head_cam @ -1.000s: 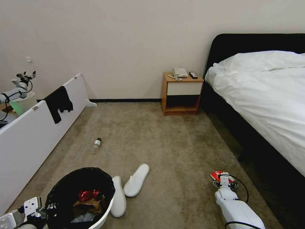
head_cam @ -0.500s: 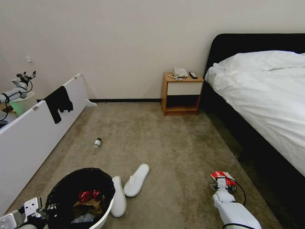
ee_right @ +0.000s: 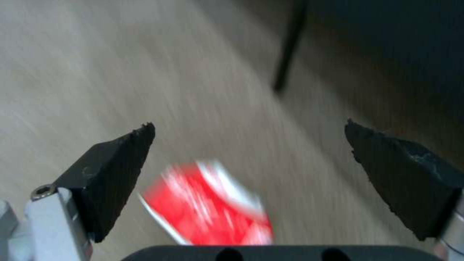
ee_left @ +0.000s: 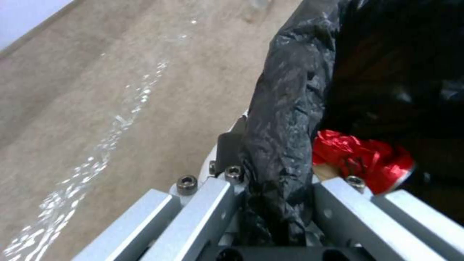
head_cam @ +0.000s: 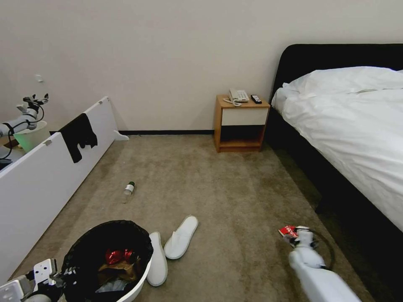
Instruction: Pick up the trash bin, then pick up the garbage from the floor and place it into the trash bin.
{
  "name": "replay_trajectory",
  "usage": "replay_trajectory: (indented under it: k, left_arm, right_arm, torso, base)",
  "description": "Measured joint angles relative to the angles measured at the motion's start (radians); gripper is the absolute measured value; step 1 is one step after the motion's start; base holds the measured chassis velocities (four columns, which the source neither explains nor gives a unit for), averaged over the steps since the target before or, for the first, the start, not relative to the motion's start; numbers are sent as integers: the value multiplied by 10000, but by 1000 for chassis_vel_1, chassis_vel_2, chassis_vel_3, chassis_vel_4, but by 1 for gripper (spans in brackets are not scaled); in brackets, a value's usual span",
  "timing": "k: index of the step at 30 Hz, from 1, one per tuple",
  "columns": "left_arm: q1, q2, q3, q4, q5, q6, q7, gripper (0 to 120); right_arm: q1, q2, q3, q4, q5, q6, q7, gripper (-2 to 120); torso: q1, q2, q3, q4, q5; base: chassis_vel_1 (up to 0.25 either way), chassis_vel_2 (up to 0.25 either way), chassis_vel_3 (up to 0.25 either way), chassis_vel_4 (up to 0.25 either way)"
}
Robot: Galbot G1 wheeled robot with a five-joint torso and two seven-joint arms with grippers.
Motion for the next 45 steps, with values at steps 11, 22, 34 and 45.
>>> replay_trajectory:
  k: [11, 22, 34, 45]
  left_arm:
    - [176, -288, -64, -519, 170, -39, 5, 2]
    - [164, -368, -140, -825, 407, -70, 125, 2]
    - [262, -397, -150, -1129, 733, -152, 368, 2]
    - [355, -477, 49, -1363, 947, -184, 487, 2]
  right_arm:
    - [-963, -1317, 1072, 6072, 1666, -238, 459, 100]
    - [-2555, -2125, 4335, 10273, 1918, -135, 455, 100]
    - [-6082, -752, 7380, 12648, -957, 446, -326, 100]
    - [-7189, 441, 5103, 12382, -2810, 859, -583, 100]
  torso:
    - [-1, 0, 0, 8, 2]
    - [-1, 0, 0, 7, 0]
    - [-1, -1, 0, 9, 5]
    - [0, -1, 0, 10, 0]
  base:
    - [0, 0, 0, 0]
    - [0, 0, 0, 0]
    - [0, 0, 0, 0]
    - [0, 0, 0, 0]
